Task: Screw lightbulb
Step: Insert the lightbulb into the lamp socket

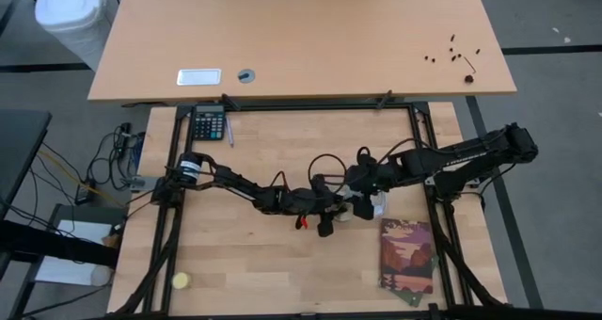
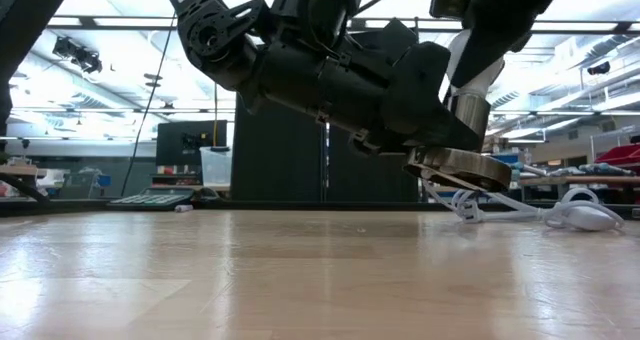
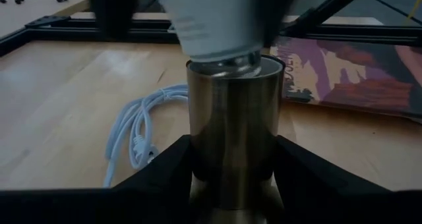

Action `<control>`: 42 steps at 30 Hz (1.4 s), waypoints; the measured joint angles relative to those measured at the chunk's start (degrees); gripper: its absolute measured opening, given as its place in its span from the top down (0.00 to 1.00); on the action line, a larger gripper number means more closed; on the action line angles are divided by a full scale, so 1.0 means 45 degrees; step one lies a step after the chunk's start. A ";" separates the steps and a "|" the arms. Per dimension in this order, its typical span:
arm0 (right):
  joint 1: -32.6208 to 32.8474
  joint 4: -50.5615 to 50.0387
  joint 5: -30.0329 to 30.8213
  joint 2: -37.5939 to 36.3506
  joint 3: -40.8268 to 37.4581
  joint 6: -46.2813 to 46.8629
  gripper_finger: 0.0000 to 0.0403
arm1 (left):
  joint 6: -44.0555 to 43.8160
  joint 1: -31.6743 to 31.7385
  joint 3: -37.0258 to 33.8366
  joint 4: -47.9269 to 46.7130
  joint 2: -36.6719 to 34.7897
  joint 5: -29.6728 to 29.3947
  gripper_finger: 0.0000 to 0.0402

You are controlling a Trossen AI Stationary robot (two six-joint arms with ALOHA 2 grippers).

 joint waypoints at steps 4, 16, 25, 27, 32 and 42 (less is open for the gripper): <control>0.0119 0.0257 0.0048 0.0015 -0.0010 -0.0008 0.30 | 0.0010 -0.0062 0.0000 0.0206 0.0000 -0.0041 0.53; 0.0720 0.0110 0.0092 0.0015 -0.0015 -0.1460 0.25 | 0.0000 -0.0062 0.0015 0.0345 0.0000 -0.0286 0.53; 0.0776 -0.0185 -0.0015 0.0015 -0.0029 -0.2573 0.25 | -0.0395 -0.0071 -0.0827 0.2387 0.0146 -0.0842 0.53; 0.0776 -0.0039 -0.0015 0.0015 -0.0029 -0.2732 0.25 | -0.0373 -0.0073 -0.0923 0.2856 0.0250 -0.0956 0.53; 0.0773 0.0068 -0.0020 0.0335 -0.0029 -0.3017 0.25 | -0.0253 -0.0092 -0.1030 0.2839 0.0311 -0.1180 0.53; 0.0761 -0.0307 -0.0095 0.0423 -0.0029 -0.3081 0.25 | -0.0700 -0.0243 -0.1031 0.1305 0.0311 -0.1658 0.53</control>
